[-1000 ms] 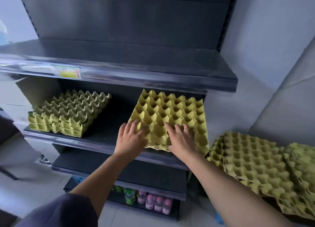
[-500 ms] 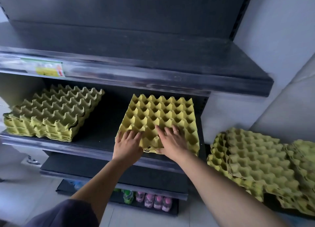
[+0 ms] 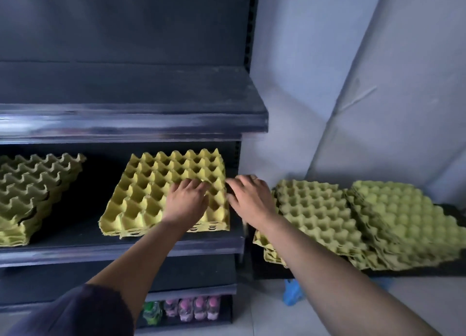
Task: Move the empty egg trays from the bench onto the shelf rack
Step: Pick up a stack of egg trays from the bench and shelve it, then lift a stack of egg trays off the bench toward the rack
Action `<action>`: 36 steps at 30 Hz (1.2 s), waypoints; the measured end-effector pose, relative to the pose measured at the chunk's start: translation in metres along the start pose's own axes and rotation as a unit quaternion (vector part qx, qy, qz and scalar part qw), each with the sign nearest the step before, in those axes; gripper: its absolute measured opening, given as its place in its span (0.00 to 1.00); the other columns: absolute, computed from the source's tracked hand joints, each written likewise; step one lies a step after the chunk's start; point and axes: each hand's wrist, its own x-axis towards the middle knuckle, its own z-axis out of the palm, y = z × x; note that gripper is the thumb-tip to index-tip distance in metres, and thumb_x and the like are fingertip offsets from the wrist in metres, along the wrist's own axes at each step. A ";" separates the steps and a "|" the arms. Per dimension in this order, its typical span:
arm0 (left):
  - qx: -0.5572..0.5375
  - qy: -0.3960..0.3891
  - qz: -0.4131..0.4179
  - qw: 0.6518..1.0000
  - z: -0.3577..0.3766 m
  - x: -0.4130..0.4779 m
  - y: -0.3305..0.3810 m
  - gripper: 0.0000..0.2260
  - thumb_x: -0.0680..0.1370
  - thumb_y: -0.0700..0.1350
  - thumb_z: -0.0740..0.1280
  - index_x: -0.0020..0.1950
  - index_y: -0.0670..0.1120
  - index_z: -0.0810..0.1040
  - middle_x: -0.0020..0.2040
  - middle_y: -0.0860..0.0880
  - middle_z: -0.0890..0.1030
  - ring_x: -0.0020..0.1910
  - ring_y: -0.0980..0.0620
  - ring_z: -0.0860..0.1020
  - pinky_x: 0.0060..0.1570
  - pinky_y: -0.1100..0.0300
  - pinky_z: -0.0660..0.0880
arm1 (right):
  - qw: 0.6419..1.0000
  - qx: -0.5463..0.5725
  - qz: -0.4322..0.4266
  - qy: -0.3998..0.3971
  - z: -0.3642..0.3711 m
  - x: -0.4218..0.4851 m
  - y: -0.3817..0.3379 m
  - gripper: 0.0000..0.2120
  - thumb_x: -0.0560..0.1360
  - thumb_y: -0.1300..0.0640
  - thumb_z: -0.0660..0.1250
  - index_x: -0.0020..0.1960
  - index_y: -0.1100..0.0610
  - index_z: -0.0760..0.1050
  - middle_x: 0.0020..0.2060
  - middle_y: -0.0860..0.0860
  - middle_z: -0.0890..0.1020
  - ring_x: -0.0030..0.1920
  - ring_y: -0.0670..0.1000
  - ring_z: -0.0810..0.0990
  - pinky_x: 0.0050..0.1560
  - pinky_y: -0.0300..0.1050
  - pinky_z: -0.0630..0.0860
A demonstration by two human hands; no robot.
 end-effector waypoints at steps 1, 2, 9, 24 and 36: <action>-0.002 0.006 0.013 1.000 -0.001 0.006 0.018 0.13 0.78 0.48 0.62 0.61 0.49 0.75 0.59 0.48 0.79 0.59 0.45 0.74 0.55 0.50 0.68 | 1.000 -0.004 0.008 0.015 -0.007 -0.008 0.017 0.16 0.75 0.51 0.66 0.60 0.55 0.76 0.52 0.53 0.81 0.53 0.58 0.78 0.51 0.53 0.75; -0.006 0.013 0.028 0.999 -0.002 0.012 0.036 0.11 0.77 0.46 0.63 0.59 0.48 0.77 0.56 0.48 0.80 0.57 0.44 0.76 0.54 0.50 0.70 | 0.999 -0.007 0.016 0.027 -0.013 -0.017 0.034 0.15 0.74 0.51 0.67 0.59 0.55 0.77 0.50 0.53 0.81 0.51 0.58 0.78 0.49 0.53 0.76; -0.049 0.060 0.135 0.988 0.010 0.046 0.195 0.09 0.69 0.45 0.62 0.43 0.49 0.80 0.36 0.51 0.81 0.38 0.46 0.80 0.39 0.54 0.75 | 0.996 -0.031 0.078 0.025 -0.052 -0.097 0.170 0.14 0.73 0.53 0.67 0.57 0.55 0.78 0.50 0.53 0.81 0.50 0.58 0.79 0.49 0.53 0.77; -0.078 0.011 0.288 0.954 0.077 0.123 0.425 0.10 0.69 0.47 0.59 0.39 0.52 0.80 0.33 0.54 0.80 0.36 0.50 0.80 0.40 0.58 0.74 | 0.969 -0.080 0.220 -0.074 -0.078 -0.212 0.402 0.19 0.79 0.50 0.57 0.69 0.51 0.69 0.63 0.51 0.75 0.64 0.54 0.71 0.60 0.50 0.70; -0.065 -0.194 0.354 0.913 0.170 0.191 0.560 0.16 0.79 0.49 0.57 0.67 0.53 0.68 0.62 0.51 0.74 0.63 0.48 0.69 0.61 0.52 0.62 | 0.920 -0.073 0.326 -0.206 -0.068 -0.253 0.555 0.21 0.79 0.48 0.57 0.71 0.48 0.64 0.66 0.51 0.71 0.66 0.56 0.69 0.62 0.52 0.69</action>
